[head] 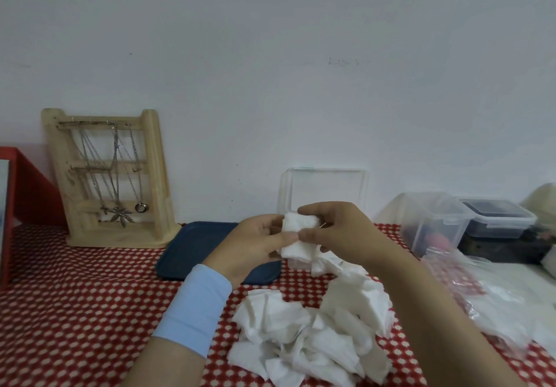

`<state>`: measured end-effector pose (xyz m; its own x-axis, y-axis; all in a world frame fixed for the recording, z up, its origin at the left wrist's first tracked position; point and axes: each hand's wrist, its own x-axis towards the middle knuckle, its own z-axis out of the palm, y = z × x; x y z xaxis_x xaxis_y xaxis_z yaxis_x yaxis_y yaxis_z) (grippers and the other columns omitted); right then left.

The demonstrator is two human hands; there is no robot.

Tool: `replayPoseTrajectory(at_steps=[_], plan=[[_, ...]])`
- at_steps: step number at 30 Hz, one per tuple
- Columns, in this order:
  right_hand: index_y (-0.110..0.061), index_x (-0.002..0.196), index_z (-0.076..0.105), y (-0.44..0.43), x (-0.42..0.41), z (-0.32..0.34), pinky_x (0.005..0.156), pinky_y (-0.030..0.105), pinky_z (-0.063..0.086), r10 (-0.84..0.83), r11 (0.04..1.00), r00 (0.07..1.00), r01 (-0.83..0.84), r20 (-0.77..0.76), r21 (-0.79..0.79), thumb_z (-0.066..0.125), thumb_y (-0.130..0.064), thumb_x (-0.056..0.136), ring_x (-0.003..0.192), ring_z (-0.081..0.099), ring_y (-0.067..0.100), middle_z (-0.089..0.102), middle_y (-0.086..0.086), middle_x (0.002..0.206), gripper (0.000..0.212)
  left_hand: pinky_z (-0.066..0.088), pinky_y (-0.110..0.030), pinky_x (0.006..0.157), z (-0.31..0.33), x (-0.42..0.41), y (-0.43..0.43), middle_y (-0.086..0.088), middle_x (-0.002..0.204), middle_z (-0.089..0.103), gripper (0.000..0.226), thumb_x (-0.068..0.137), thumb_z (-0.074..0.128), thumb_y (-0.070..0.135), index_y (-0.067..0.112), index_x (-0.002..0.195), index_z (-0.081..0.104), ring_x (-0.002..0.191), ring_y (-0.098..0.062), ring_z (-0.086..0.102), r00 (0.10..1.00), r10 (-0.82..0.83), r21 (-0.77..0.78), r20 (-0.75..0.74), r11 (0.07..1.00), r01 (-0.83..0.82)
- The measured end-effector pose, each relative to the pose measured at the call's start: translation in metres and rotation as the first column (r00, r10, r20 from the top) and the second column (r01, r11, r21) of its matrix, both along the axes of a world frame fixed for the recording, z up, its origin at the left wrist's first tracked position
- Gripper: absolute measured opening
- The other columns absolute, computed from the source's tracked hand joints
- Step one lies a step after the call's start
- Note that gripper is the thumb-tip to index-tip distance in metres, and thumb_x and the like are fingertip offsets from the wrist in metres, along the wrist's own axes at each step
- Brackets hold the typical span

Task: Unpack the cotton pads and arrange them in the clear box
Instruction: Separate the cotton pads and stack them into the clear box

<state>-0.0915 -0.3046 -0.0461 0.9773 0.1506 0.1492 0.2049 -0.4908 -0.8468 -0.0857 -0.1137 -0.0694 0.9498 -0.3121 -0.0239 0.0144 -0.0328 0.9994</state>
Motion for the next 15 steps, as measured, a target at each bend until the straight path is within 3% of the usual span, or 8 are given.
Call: replayPoseTrajectory(at_steps=[4, 8, 11, 13, 15], plan=[[-0.018, 0.108, 0.076, -0.007, -0.003, 0.007, 0.063, 0.020, 0.057, 0.078, 0.996, 0.993, -0.082, -0.093, -0.043, 0.076, -0.014, 0.085, 0.074, 0.073, 0.005, 0.077, -0.004, 0.086, 0.023, 0.058, -0.030, 0.093, -0.001, 0.002, 0.001, 0.000, 0.108, 0.078, 0.050, 0.082, 0.080, 0.000, 0.022, 0.125, 0.067, 0.101, -0.013, 0.074, 0.990, 0.008, 0.220, 0.142, 0.975, -0.039], [-0.012, 0.097, 0.076, -0.015, 0.003, 0.021, 0.071, 0.029, 0.063, 0.028, 0.978, 0.989, -0.057, -0.145, -0.200, 0.077, -0.020, 0.086, 0.078, 0.076, 0.016, 0.078, 0.002, 0.085, 0.014, 0.057, -0.029, 0.093, 0.003, 0.007, -0.007, -0.003, 0.111, 0.074, 0.058, 0.079, 0.083, 0.002, 0.024, 0.128, 0.062, 0.101, -0.016, 0.073, 0.990, 0.008, 0.242, 0.140, 0.969, -0.042], [-0.007, 0.095, 0.067, -0.022, 0.018, 0.033, 0.070, 0.037, 0.064, -0.114, 0.986, 0.991, 0.104, -0.072, -0.128, 0.068, -0.015, 0.091, 0.073, 0.077, 0.019, 0.076, 0.009, 0.087, 0.008, 0.055, -0.025, 0.091, 0.008, 0.022, -0.011, 0.004, 0.111, 0.070, 0.048, 0.085, 0.080, 0.013, 0.025, 0.126, 0.059, 0.102, -0.009, 0.068, 0.974, 0.140, 0.270, 0.176, 0.945, -0.184], [-0.006, 0.098, 0.061, -0.025, 0.029, 0.035, 0.070, 0.044, 0.064, -0.161, 0.980, 0.986, 0.154, -0.051, -0.128, 0.060, -0.013, 0.094, 0.073, 0.077, 0.022, 0.075, 0.012, 0.089, 0.008, 0.051, -0.022, 0.089, 0.005, 0.035, -0.014, 0.008, 0.108, 0.068, 0.033, 0.091, 0.072, 0.019, 0.023, 0.122, 0.060, 0.099, -0.006, 0.064, 0.954, 0.161, 0.404, 0.254, 0.878, -0.256], [-0.004, 0.102, 0.061, -0.024, 0.038, 0.032, 0.068, 0.043, 0.064, -0.156, 0.969, 0.985, 0.137, -0.079, -0.206, 0.059, -0.012, 0.095, 0.074, 0.077, 0.022, 0.074, 0.013, 0.091, 0.011, 0.046, -0.022, 0.093, 0.000, 0.045, -0.018, 0.006, 0.118, 0.065, 0.030, 0.096, 0.066, 0.025, 0.021, 0.126, 0.060, 0.107, -0.009, 0.061, 0.954, 0.107, 0.532, 0.279, 0.810, -0.247]])
